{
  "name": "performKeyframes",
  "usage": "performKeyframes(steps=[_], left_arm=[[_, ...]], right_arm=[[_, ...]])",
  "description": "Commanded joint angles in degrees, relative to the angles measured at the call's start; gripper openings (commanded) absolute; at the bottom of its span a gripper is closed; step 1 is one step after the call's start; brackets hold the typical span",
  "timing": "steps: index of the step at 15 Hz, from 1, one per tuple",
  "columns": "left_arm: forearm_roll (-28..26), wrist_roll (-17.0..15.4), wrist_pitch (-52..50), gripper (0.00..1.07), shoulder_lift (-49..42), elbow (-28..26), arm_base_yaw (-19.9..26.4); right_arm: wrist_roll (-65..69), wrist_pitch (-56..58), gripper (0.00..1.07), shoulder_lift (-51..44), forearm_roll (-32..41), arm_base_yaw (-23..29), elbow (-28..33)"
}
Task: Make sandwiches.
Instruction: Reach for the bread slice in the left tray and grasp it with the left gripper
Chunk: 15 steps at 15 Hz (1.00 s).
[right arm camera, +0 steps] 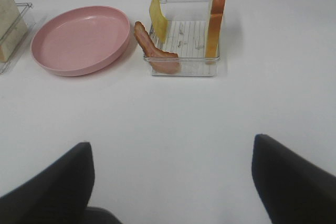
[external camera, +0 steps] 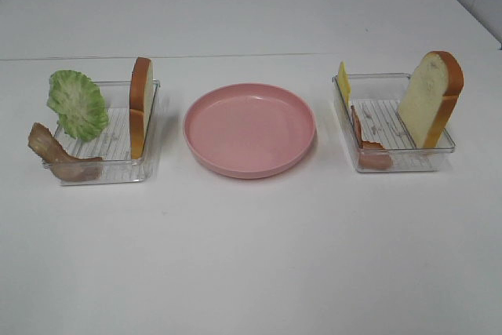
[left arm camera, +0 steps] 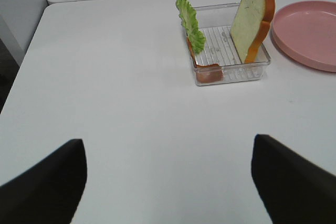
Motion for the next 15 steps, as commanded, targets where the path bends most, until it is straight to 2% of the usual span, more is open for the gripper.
performKeyframes(steps=[1,15], left_arm=[[-0.29,0.06,-0.63,0.81,-1.09,0.23,0.29],[-0.29,0.06,-0.63,0.81,-1.09,0.23,0.29]], right_arm=[[-0.06,-0.69,0.77,-0.74,0.06,-0.17,0.11],[-0.06,-0.69,0.77,-0.74,0.06,-0.17,0.11]])
